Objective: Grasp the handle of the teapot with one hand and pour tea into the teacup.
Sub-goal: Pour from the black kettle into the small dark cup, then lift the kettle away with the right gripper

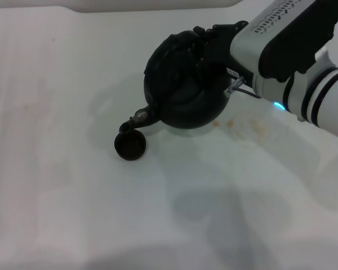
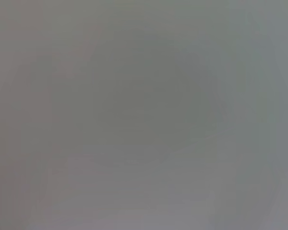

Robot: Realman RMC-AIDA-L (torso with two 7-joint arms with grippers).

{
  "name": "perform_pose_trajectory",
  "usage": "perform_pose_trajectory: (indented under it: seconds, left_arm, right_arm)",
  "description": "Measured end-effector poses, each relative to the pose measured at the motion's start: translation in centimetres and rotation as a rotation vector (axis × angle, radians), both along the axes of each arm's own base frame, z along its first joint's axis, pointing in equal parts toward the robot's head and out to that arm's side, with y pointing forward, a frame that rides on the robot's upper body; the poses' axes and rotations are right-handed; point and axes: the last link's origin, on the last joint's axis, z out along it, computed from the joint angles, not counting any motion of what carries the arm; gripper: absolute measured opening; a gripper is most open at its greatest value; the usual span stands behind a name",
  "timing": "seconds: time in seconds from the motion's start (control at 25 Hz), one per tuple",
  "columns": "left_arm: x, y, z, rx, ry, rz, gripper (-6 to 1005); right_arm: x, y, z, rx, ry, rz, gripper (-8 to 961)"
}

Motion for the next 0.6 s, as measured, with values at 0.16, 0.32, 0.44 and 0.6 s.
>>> perform_pose_trajectory:
  seconds: [0.16, 0.32, 0.44, 0.6]
  left_arm:
    - [-0.01, -0.02, 0.01, 0.000, 0.000, 0.000, 878]
    - [-0.02, -0.03, 0.01, 0.000, 0.001, 0.000, 877]
    - [-0.01, -0.03, 0.02, 0.001, 0.001, 0.000, 877]
    - [-0.01, -0.04, 0.02, 0.001, 0.001, 0.000, 877]
  right_arm:
    - [-0.24, 0.25, -0.01, 0.014, -0.016, 0.025, 177]
    - [-0.38, 0.27, 0.13, 0.035, -0.033, 0.059, 177]
    - [-0.61, 0.05, -0.01, 0.045, -0.046, 0.092, 176]
    - [-0.71, -0.13, -0.13, 0.050, -0.069, 0.116, 176]
